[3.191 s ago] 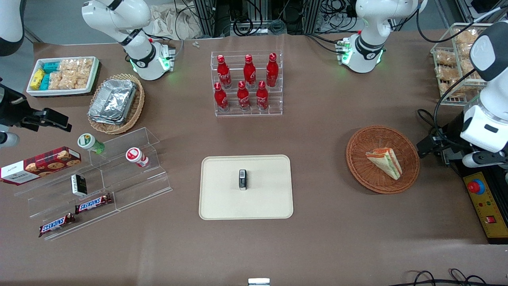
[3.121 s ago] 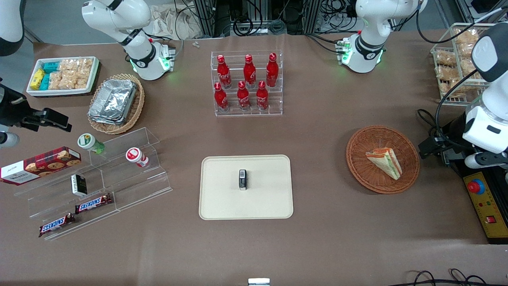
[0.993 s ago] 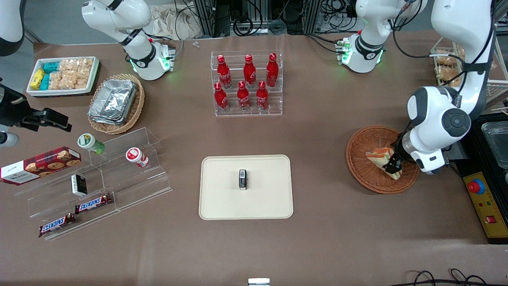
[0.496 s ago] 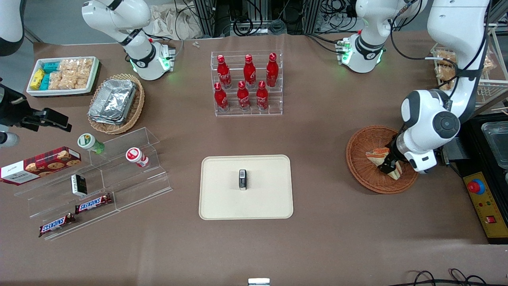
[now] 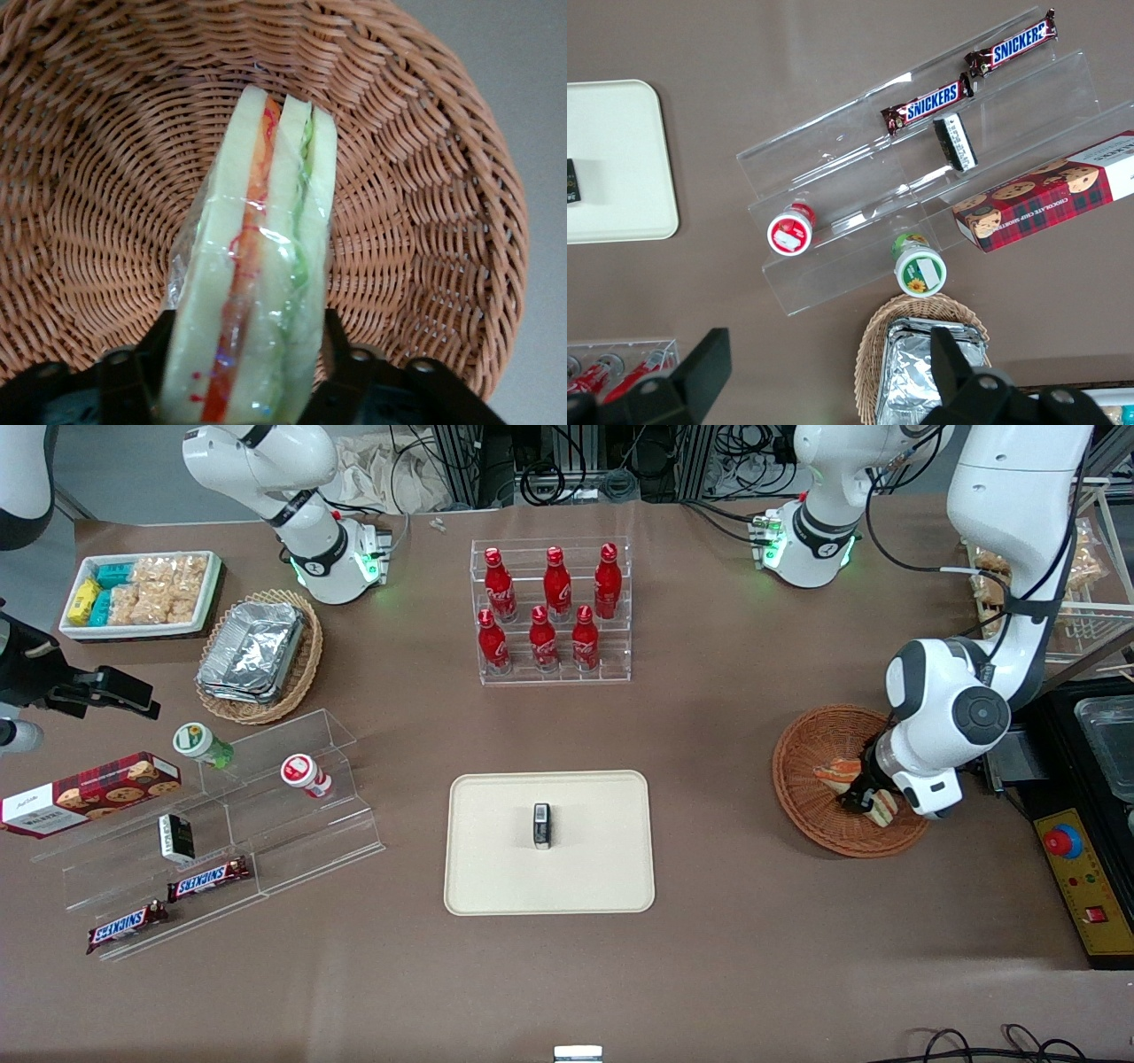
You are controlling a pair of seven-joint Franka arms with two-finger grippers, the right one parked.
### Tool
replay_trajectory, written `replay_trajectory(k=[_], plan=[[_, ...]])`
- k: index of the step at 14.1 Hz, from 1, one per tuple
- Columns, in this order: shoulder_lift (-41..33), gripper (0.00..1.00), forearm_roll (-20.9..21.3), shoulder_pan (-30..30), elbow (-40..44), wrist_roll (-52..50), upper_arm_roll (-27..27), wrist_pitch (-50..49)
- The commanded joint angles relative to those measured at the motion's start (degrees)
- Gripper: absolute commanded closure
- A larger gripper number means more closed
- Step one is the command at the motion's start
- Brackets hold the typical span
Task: Place sandwich from basket to tray
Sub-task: 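Close the left gripper on the sandwich's crust edge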
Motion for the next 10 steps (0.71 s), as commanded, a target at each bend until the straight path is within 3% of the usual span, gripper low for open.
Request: replay_trajectory(k=[1,6,8,10], plan=[[-0.5,1.00,0.9,0.0,-0.3,-2.1,0.0,2.1],[-3.3,1.00,1.3,0.0,5.9,-1.3,0.0,-10.7],[-4.2,1.00,5.4,0.0,10.8,-1.1,-0.2,-18.4],[-4.0,1.00,5.9,-0.3,17.8,1.2,-0.3,-26.4]])
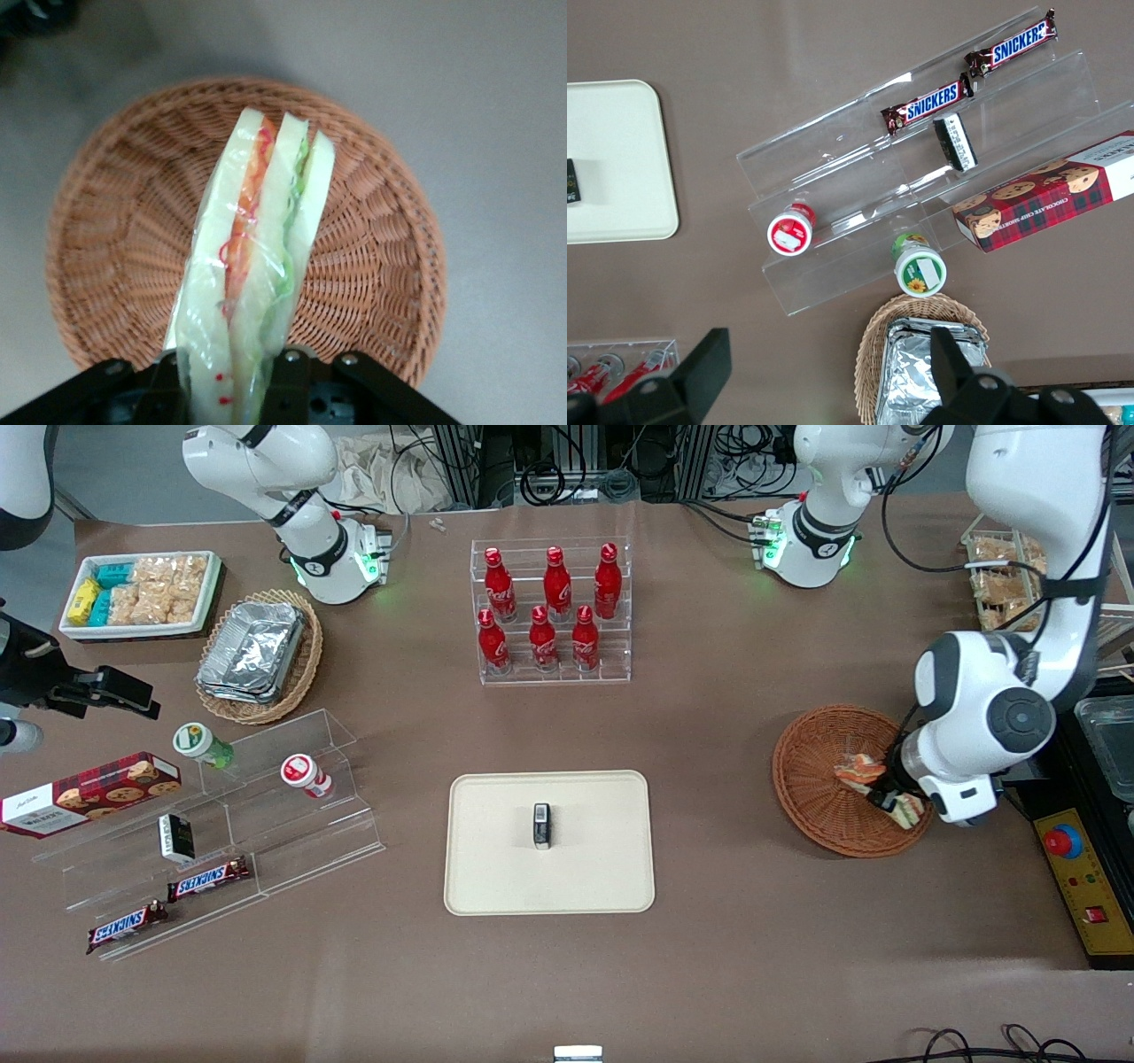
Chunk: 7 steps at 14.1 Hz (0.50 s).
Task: Place sandwich from basket to tray
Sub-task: 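Lift the sandwich up out of the basket with the left gripper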
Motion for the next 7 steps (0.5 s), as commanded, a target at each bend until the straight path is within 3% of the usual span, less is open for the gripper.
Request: replay_trajectory(k=[1,4,7], plan=[[-0.1,1.00,1.5,-0.5,10.4,3.4,-0.4,-11.3],[0.5,1.00,1.1,-0.9,20.4,12.3,-0.7,-18.1],[1.9,1.00,0.5,-1.3,26.4,21.5,-4.0,-18.4]])
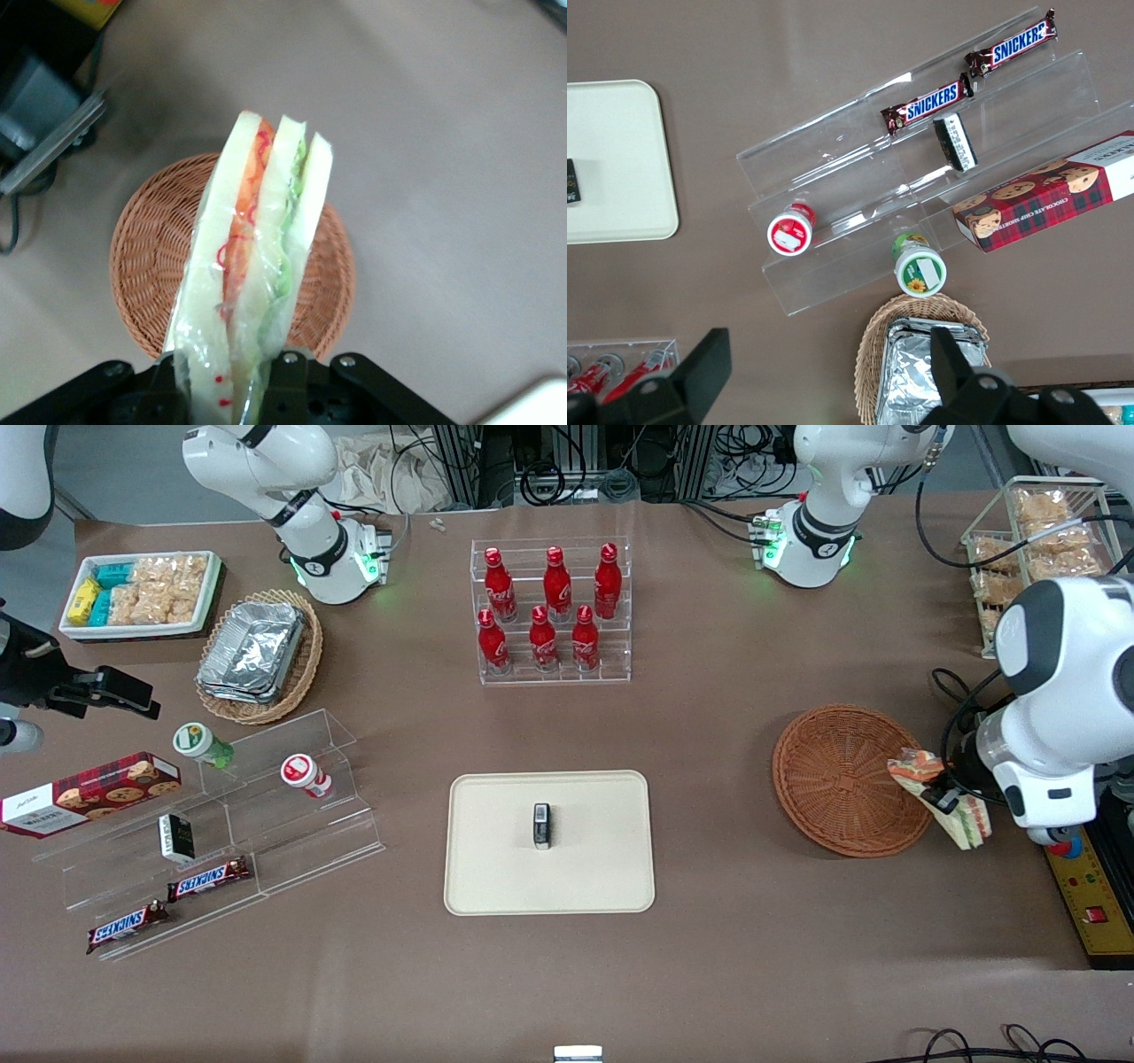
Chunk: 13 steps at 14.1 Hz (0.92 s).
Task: Place sandwich from basket to tray
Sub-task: 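Lift the sandwich up out of the basket with the left gripper, then carry the sandwich over to the cream tray with the left gripper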
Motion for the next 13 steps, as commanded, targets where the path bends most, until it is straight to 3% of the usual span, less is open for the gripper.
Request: replay_trajectory(k=[1,4,7,10,12,13], plan=[[5.0,0.98,0.2,-0.7,8.2,7.7,-4.0,-1.8],[15.2,1.00,0.9,-1.5,17.6,9.7,-13.0,-1.2],[23.8,1.00,1.0,-7.7,25.8,9.6,-13.2,-1.0],[29.0,1.00,1.5,-12.7,28.3,8.7,-12.8,2.0],[32.2,1.00,6.0,-15.2,28.4,6.8,-12.3,6.3],[33.9,1.00,6.2,-15.9,28.8,5.5,-12.3,7.8]])
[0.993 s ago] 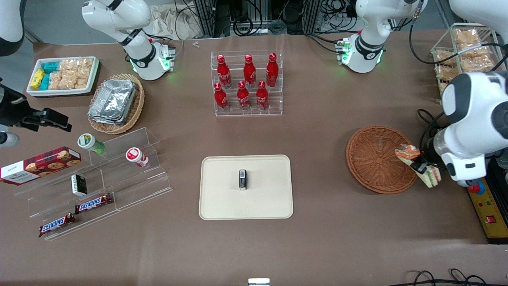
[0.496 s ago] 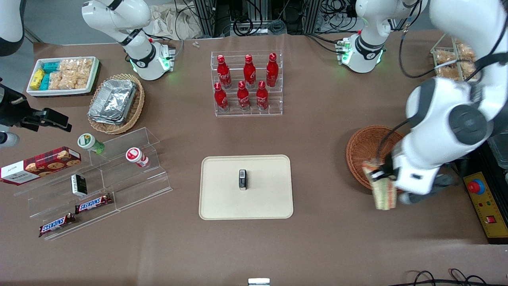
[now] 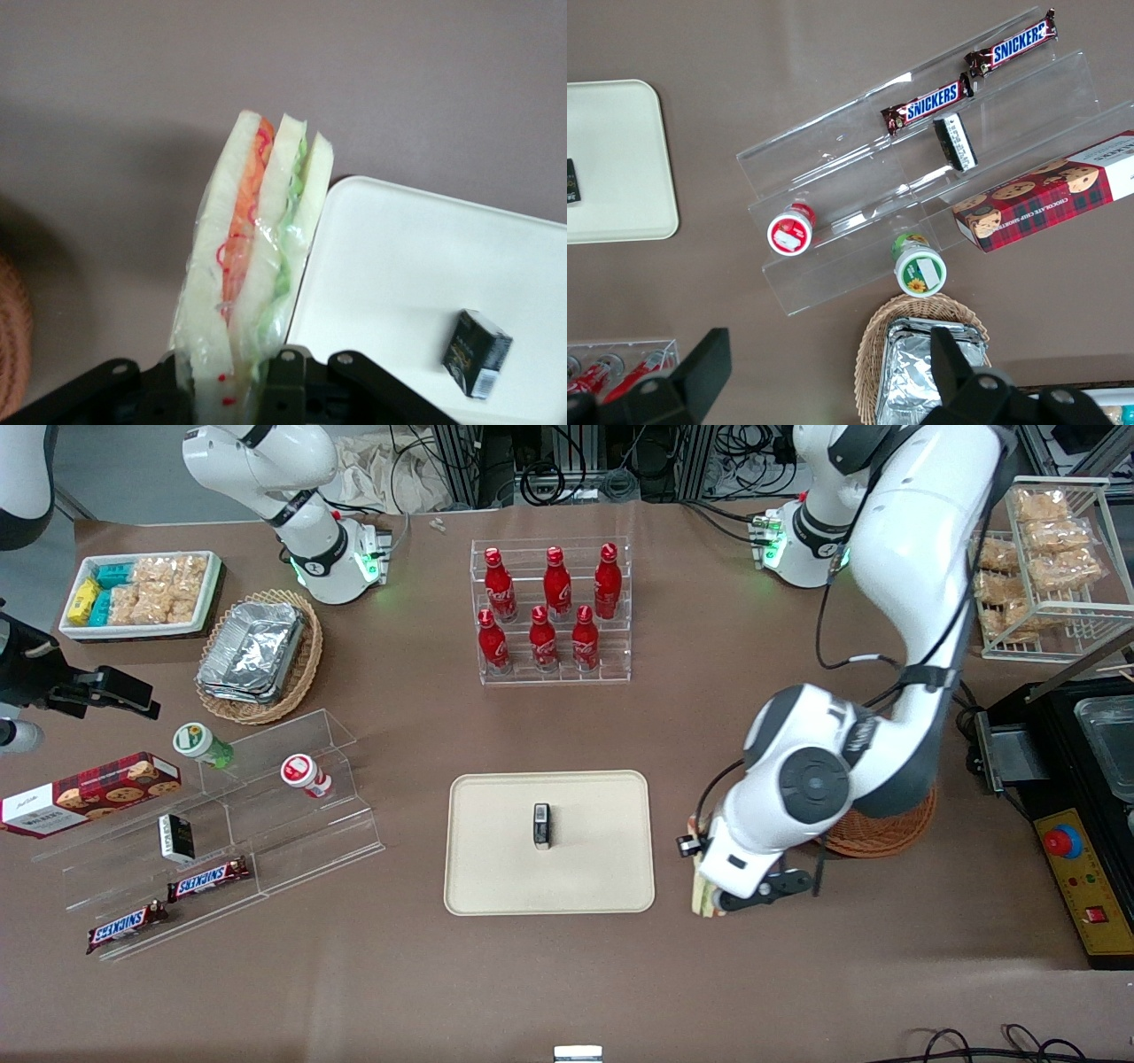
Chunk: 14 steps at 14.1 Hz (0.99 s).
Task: Place sandwich from basket to tray
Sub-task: 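Carry the sandwich over to the cream tray with the left gripper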
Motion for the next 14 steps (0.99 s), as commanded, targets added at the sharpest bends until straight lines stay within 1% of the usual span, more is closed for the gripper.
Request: replay_trajectory(k=[1,3,8,9,12,14], plan=[[5.3,1.00,2.2,-2.8,4.1,-2.7,0.7,2.5],[7.0,1.00,2.2,-4.5,4.6,-3.0,0.7,4.9],[9.9,1.00,2.1,-5.0,4.6,-3.1,0.4,9.5],[10.5,1.00,2.1,-5.8,4.7,-3.1,0.5,10.2],[13.2,1.00,2.1,-7.9,7.3,-8.1,0.6,11.5],[13.8,1.00,2.1,-8.2,7.5,-8.4,0.7,11.5]])
